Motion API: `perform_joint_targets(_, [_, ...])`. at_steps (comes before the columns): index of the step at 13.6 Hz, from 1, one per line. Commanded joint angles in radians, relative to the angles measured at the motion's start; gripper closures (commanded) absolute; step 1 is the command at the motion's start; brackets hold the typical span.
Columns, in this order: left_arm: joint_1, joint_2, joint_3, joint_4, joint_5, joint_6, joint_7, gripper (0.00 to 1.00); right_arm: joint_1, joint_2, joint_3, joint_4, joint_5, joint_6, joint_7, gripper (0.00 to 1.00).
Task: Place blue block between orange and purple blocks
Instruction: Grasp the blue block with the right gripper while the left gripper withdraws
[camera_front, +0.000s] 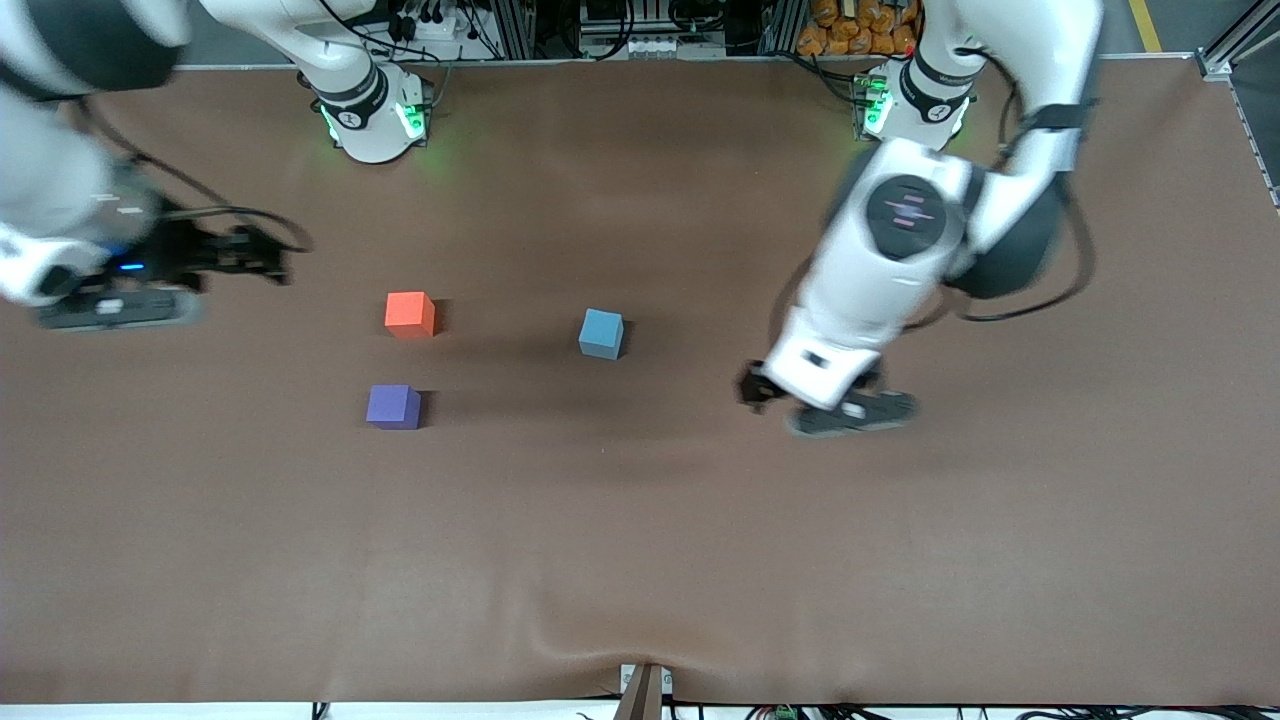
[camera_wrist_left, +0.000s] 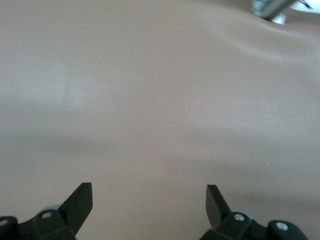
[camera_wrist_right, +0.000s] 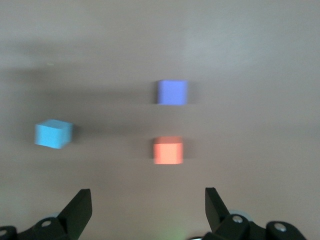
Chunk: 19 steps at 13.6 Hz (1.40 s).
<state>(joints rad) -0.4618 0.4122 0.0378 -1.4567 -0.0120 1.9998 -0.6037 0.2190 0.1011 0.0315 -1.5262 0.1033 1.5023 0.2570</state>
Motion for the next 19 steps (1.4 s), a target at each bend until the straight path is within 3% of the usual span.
perform_joint_targets(1, [0.112,-0.122,-0.016,-0.135,0.021,-0.004,0.111,0.0,0.094,0.04,-0.013,-0.008,0.07,0.057,0.125,0.0])
perform_joint_targets(3, [0.17,-0.199,-0.018,-0.223,0.021,-0.001,0.197,0.0,0.166,0.058,-0.013,-0.049,0.073,0.129,0.148,0.0])
perform_joint_targets(6, [0.262,-0.329,-0.019,-0.359,0.021,0.005,0.352,0.0,0.275,0.078,-0.013,-0.201,0.072,0.333,0.243,0.0])
perform_joint_targets(9, [0.287,-0.441,-0.015,-0.49,0.033,0.005,0.47,0.0,0.367,0.193,-0.013,-0.223,0.07,0.429,0.295,0.0])
perform_joint_targets(11, [0.342,-0.452,-0.019,-0.472,0.063,-0.042,0.563,0.0,0.42,0.254,-0.015,-0.223,0.062,0.502,0.379,0.0])
perform_joint_targets(14, [0.403,-0.44,-0.015,-0.352,0.064,-0.183,0.636,0.0,0.467,0.346,-0.015,-0.224,0.062,0.616,0.401,0.0])
perform_joint_targets(19, [0.443,-0.406,-0.018,-0.248,0.032,-0.223,0.624,0.0,0.528,0.488,-0.018,-0.232,0.058,0.779,0.493,0.0])
